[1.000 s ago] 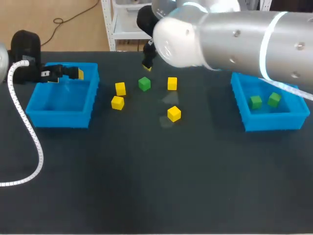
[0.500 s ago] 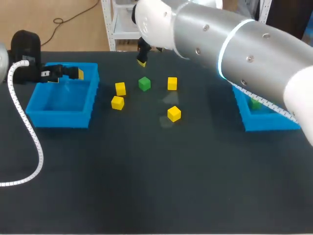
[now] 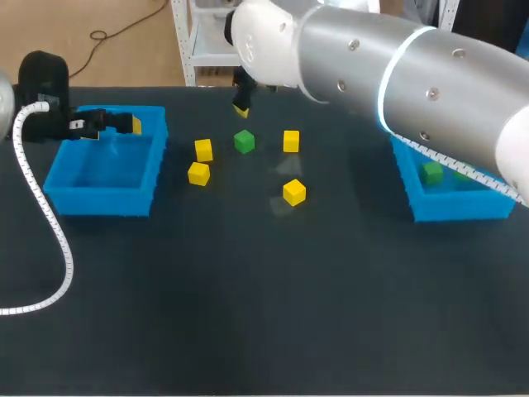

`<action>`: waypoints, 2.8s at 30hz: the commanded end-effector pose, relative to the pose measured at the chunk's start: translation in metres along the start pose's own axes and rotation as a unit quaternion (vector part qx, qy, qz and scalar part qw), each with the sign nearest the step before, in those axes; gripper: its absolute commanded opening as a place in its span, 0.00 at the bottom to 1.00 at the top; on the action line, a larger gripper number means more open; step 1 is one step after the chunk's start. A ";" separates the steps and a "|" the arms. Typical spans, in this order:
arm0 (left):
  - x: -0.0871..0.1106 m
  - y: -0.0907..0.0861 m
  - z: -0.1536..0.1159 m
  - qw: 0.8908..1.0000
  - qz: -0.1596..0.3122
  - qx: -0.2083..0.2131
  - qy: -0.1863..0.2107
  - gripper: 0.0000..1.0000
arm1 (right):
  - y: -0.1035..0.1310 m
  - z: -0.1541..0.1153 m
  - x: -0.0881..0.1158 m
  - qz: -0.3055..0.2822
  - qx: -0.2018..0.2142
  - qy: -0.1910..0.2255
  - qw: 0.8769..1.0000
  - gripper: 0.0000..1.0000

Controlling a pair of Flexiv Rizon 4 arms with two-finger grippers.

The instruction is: Put the green cubes in the right bin and the yellow cubes in the left bin.

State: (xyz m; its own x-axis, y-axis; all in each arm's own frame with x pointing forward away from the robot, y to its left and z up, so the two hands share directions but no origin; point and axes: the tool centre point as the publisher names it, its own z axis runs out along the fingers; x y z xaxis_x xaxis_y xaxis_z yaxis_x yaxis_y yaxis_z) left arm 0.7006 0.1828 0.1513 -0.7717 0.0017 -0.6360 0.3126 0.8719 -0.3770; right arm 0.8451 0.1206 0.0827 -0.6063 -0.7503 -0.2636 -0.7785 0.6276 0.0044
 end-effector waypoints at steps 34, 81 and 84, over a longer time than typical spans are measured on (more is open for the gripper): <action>0.001 0.002 0.000 1.000 0.001 0.005 -0.003 1.00 | 0.007 0.101 -0.021 -0.005 -0.008 0.081 0.997 1.00; 0.001 0.002 0.000 1.000 0.001 0.005 -0.003 1.00 | -0.145 -0.087 0.174 0.294 0.092 -0.115 0.944 0.00; 0.001 0.002 0.000 1.000 0.001 0.005 -0.003 1.00 | -0.148 -0.088 0.211 0.334 0.094 -0.117 0.931 0.00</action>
State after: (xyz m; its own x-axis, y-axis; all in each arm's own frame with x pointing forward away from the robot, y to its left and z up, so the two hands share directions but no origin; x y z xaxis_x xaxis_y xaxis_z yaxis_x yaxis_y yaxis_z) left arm 0.7006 0.1828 0.1513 -0.7717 0.0017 -0.6360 0.3126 0.8718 -0.3770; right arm 0.8897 -0.0974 0.1204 -0.9643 -0.2101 -0.1610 -0.2152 0.9765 0.0145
